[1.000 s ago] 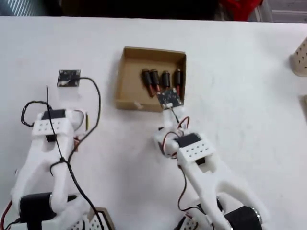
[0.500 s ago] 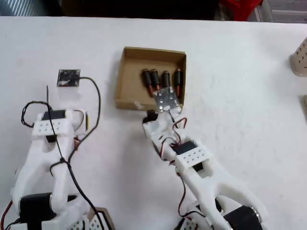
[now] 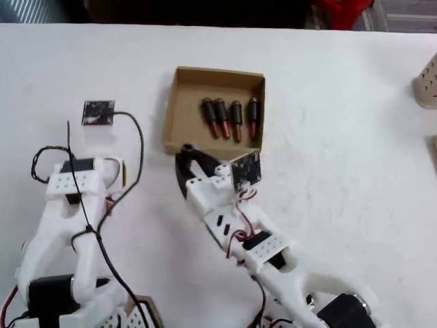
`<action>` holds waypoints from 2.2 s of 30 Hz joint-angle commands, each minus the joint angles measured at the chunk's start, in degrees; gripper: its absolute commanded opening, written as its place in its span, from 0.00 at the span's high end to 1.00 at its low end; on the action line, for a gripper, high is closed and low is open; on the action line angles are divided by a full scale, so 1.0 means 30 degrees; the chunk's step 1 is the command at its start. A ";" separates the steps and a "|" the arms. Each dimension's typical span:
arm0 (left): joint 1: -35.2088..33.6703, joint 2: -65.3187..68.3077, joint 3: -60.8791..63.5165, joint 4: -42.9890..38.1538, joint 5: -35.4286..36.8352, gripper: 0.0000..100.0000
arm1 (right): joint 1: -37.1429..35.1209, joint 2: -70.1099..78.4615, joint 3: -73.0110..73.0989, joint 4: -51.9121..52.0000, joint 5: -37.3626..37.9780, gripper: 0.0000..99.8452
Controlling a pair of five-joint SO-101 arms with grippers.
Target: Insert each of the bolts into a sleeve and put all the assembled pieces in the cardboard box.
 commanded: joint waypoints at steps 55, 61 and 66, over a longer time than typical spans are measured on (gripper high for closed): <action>0.5055 -1.3377 0.7883 -1.2718 0.0234 0.98 | -0.1363 1.7597 -0.2256 -1.9678 0.3839 0.98; 0.6374 -1.4784 0.7883 -1.3070 0.3868 0.98 | -0.1363 1.7597 -0.2256 -1.9648 0.3839 0.98; 0.6344 -1.5370 0.9788 -1.6615 0.3165 0.98 | -0.1363 1.7597 -0.2256 -1.9619 0.3839 0.98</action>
